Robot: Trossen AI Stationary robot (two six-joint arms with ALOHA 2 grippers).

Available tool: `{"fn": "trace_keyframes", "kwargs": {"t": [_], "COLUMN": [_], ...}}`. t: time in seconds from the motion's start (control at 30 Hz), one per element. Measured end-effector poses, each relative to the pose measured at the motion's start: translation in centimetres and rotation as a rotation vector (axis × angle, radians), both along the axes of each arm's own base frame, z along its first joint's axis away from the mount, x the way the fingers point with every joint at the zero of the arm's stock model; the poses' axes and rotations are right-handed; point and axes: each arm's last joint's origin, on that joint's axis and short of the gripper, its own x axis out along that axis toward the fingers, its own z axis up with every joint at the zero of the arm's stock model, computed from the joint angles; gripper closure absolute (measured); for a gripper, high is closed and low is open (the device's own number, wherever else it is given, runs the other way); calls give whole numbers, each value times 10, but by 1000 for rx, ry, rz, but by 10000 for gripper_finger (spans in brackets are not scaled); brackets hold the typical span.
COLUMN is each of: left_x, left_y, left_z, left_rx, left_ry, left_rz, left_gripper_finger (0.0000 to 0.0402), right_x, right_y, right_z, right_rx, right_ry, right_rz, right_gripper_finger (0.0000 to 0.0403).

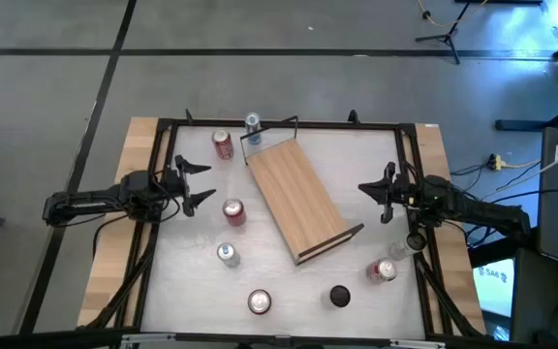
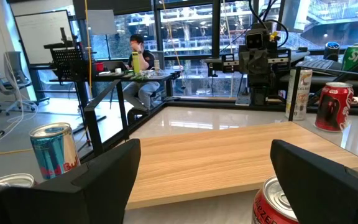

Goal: Place canned beverage on shelf
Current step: Put the top white yellow soda can on the shelf

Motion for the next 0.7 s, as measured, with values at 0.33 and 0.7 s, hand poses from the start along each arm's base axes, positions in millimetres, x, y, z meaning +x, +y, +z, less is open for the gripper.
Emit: {"fn": "trace_keyframes", "kwargs": {"t": [0.33, 0.7], "left_x": [0, 0], "left_y": [0, 0], "left_z": [0, 0], "left_rx": [-1, -2], "left_ry": [2, 1], "left_rz": [-14, -15], "left_gripper_finger": [51, 51], "right_x": [0, 0], "right_y": [0, 2], "right_z": [0, 7], "right_rx": [0, 119], "right_ry": [-1, -81], "right_rz": [-5, 88], "right_gripper_finger": [388, 388]}}
